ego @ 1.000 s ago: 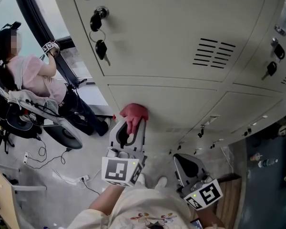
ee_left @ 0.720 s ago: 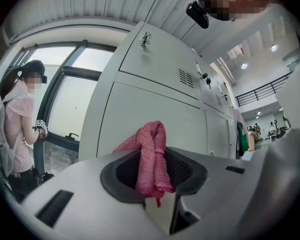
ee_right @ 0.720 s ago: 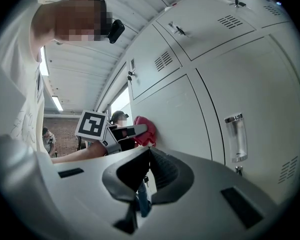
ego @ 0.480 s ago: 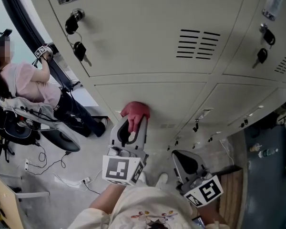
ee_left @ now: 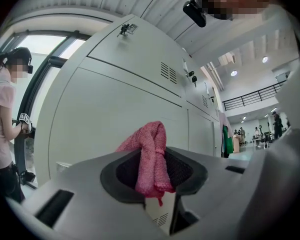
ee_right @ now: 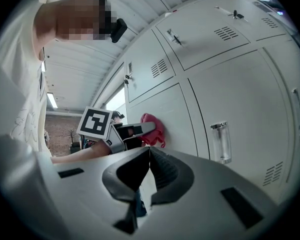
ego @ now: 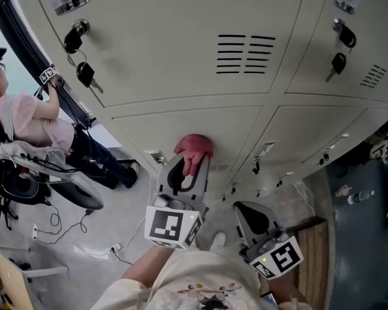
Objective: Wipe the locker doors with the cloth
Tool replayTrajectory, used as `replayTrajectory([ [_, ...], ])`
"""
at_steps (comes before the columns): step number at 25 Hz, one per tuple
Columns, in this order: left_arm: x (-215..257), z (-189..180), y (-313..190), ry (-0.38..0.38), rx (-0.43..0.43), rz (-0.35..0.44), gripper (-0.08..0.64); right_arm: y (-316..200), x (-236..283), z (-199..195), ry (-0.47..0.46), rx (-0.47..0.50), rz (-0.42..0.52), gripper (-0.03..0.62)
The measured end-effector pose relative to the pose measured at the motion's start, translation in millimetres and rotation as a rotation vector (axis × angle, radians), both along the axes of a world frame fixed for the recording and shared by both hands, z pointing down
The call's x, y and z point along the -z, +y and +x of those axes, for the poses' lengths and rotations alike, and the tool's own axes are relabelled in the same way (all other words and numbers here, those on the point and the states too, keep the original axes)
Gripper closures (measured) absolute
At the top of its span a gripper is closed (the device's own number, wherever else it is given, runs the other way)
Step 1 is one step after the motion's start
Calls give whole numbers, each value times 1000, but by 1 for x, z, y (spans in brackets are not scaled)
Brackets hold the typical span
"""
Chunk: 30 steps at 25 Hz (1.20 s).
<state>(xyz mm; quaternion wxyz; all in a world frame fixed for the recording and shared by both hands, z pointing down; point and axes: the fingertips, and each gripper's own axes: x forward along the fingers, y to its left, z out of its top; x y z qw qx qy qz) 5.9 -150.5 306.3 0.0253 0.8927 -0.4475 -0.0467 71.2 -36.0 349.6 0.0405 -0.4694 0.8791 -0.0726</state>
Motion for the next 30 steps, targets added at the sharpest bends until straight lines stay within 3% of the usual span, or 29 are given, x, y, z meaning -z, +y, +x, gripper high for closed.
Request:
replayTrajectory([
  [21, -16, 92, 7, -24, -212, -17, 449, 6, -5, 46, 9, -109, -14, 586],
  [27, -20, 105, 13, 46, -293, -27, 449, 8, -11, 51, 20, -121, -23, 586],
  [30, -18, 105, 21, 43, -303, -16, 448, 10, -13, 51, 18, -120, -27, 586],
])
